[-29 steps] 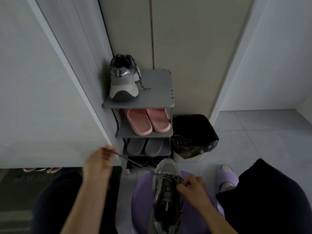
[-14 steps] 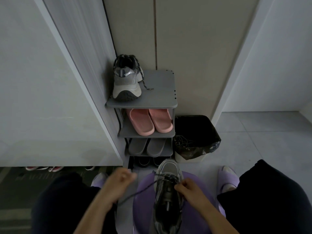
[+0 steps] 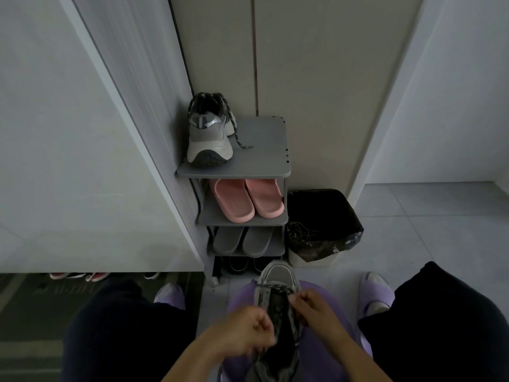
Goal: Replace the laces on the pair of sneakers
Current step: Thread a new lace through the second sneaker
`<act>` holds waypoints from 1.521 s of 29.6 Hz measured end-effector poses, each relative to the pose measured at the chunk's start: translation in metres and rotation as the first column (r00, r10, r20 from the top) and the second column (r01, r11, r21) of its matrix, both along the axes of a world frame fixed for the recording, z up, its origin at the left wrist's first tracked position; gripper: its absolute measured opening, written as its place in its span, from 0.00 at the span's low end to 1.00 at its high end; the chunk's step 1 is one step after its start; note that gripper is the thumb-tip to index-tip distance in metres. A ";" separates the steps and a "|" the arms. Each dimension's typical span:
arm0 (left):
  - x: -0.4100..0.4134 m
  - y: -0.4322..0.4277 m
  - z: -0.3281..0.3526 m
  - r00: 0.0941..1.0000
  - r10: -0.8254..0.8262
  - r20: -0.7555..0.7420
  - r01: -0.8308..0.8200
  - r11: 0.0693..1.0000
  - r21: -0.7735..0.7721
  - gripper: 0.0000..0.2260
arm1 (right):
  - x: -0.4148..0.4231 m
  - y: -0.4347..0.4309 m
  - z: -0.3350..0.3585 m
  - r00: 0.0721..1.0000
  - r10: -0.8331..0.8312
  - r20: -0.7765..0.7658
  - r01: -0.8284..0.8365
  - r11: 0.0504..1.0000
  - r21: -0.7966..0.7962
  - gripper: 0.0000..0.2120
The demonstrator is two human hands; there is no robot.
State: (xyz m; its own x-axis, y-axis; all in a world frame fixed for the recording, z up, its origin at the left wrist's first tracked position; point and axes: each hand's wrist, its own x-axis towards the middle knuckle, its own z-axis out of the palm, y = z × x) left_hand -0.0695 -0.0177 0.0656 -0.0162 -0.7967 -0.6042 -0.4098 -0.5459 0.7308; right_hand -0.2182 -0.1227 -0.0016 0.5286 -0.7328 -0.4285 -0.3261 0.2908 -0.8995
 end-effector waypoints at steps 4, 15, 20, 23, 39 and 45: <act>0.006 0.016 0.002 0.974 -0.172 0.149 0.160 0.983 0.088 0.11 | 0.001 0.001 0.001 1.000 0.016 -0.006 -0.016 1.000 -0.023 0.10; 0.022 -0.049 -0.047 0.820 0.079 0.566 0.096 0.957 -0.273 0.16 | 0.009 -0.005 0.011 0.999 -0.031 -0.016 0.029 0.990 -0.138 0.11; 0.030 -0.057 -0.036 0.814 -0.007 0.581 0.161 0.963 -0.215 0.07 | 0.016 -0.010 0.019 0.988 0.099 -0.120 -0.131 0.947 -0.294 0.09; 0.031 -0.055 -0.011 0.929 0.001 0.370 0.118 0.947 -0.299 0.03 | 0.034 -0.015 0.027 0.934 0.276 -0.226 -0.347 0.846 -0.404 0.09; 0.112 0.002 -0.036 0.875 0.147 0.462 -0.131 0.989 -0.067 0.16 | 0.007 -0.064 0.033 0.903 -0.424 0.073 0.416 0.903 0.105 0.07; 0.058 -0.024 -0.021 0.773 0.622 -0.128 -0.634 0.752 -0.181 0.04 | 0.021 -0.045 0.042 0.943 -0.320 0.088 0.313 0.946 0.087 0.04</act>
